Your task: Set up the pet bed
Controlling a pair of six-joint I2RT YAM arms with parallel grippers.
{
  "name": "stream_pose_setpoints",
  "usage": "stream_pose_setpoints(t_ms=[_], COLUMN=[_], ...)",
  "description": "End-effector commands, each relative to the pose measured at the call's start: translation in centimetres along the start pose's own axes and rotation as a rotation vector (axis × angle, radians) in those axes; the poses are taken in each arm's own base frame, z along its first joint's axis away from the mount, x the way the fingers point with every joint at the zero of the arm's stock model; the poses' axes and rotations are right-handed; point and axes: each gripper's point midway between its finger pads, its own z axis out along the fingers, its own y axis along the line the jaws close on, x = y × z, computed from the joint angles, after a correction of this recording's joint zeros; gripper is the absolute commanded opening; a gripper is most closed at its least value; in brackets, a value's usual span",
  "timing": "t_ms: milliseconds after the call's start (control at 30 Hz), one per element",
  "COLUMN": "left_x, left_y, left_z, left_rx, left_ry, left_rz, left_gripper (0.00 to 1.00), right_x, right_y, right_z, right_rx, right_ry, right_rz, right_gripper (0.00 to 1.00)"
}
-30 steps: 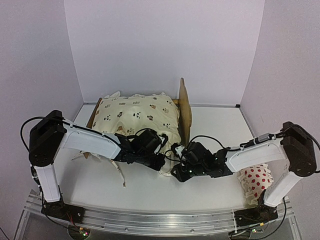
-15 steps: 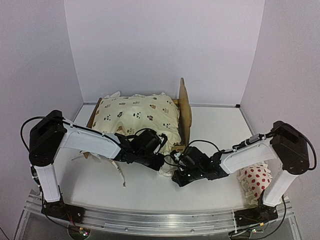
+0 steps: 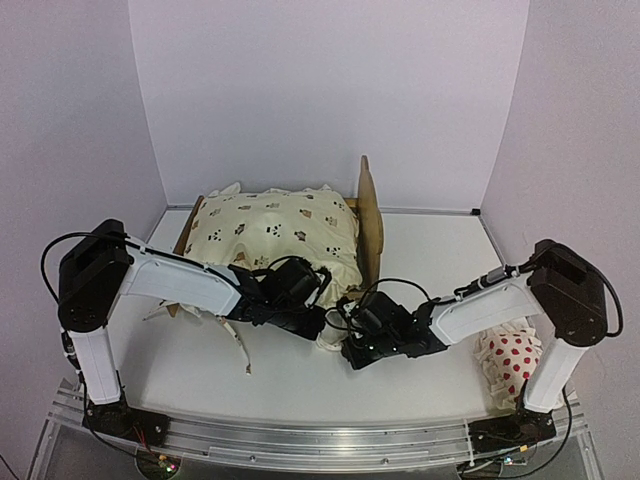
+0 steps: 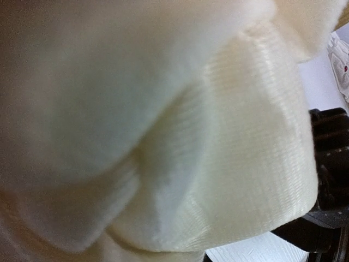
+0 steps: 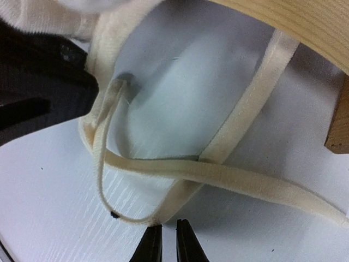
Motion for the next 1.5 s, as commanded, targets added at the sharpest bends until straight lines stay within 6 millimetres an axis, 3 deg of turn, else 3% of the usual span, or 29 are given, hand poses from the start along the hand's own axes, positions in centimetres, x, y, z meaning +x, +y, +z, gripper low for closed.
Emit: stream_pose_setpoints(t_ms=[0,433,767,1133,1333,1467], left_x=[-3.0,-2.9,-2.5,-2.6,-3.4,-3.5], left_y=[-3.0,-3.4,-4.7,-5.8,-6.0,-4.8], left_z=[-0.9,-1.3,-1.9,-3.3,-4.9,-5.5], left_rx=[0.086,0.111,0.194,0.267,0.285,0.221], left_ry=[-0.072,-0.059,-0.041,-0.037,-0.071,-0.095], left_rz=[-0.005,-0.032,-0.073,-0.164,-0.177,-0.144], left_gripper=[0.13,0.13,0.13,0.13,0.13,0.19], right_x=[-3.8,-6.7,-8.4,-9.7,-8.3,-7.7], right_y=[2.1,2.4,2.2,-1.1,-2.5,-1.4], right_z=[0.5,-0.4,0.7,-0.6,-0.3,-0.1], right_rx=[-0.044,-0.046,-0.022,0.093,0.171,0.122], right_ry=[-0.093,-0.19,-0.246,-0.345,-0.312,-0.246], right_rz=[-0.018,0.102,0.213,0.368,0.398,0.338], right_gripper=[0.13,0.19,0.22,0.3,0.31,0.32])
